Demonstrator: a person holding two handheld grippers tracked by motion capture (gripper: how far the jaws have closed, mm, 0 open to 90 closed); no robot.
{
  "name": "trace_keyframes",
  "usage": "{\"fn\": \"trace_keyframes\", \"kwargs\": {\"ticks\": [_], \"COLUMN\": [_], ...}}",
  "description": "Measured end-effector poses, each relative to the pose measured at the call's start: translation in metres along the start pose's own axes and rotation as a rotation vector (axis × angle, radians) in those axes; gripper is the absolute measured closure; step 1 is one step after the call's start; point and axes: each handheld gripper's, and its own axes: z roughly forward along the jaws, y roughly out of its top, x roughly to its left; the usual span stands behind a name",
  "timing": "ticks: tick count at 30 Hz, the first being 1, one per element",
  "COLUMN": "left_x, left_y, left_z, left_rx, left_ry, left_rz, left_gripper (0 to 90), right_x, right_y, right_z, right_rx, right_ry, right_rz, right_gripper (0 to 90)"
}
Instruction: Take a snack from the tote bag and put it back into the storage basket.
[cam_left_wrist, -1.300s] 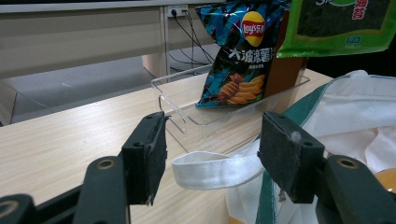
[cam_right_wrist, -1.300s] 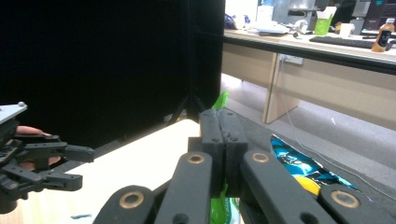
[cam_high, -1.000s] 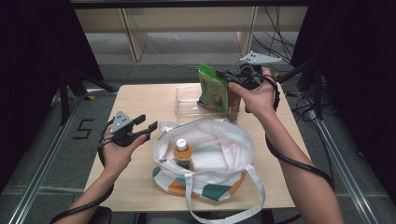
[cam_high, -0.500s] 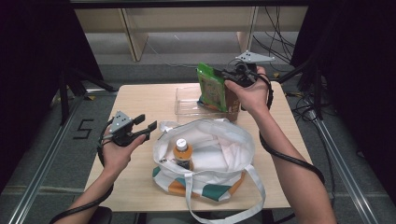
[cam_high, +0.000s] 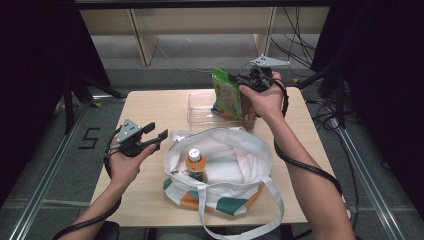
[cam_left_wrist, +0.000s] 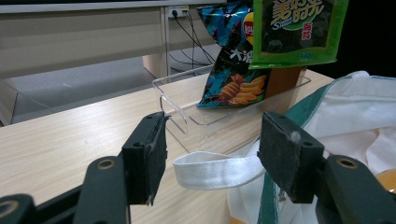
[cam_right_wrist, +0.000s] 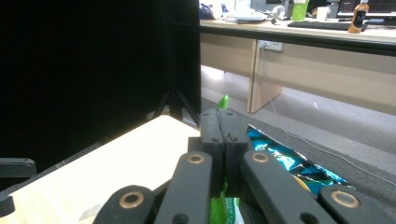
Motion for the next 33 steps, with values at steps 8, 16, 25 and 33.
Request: {"fn": "trace_keyframes", "kwargs": {"ticks": [8,16,25,33], "left_x": [0.000,0.000,0.000,0.000], "left_y": [0.000,0.000,-0.001,-0.001], "left_z": [0.000,0.001,0.000,0.000], "left_rx": [0.000,0.001,0.000,0.002], "left_ry": [-0.001,-0.001,0.000,0.000], "left_rz": [-0.001,0.001,0.002,0.004], "left_gripper": [40.8,41.4,41.1,41.1], "right_x": [-0.003,-0.007,-0.008,-0.011], "right_y": [-0.001,-0.004,-0.006,-0.009], "right_z": [0.006,0.012,0.015,0.021], "right_rx": [0.004,0.004,0.008,0.004], "right_ry": [-0.010,-0.009,-0.018,-0.020], "right_rz": [0.005,0.004,0.016,-0.002], "right_gripper": [90.0,90.0,90.0,90.0]}}
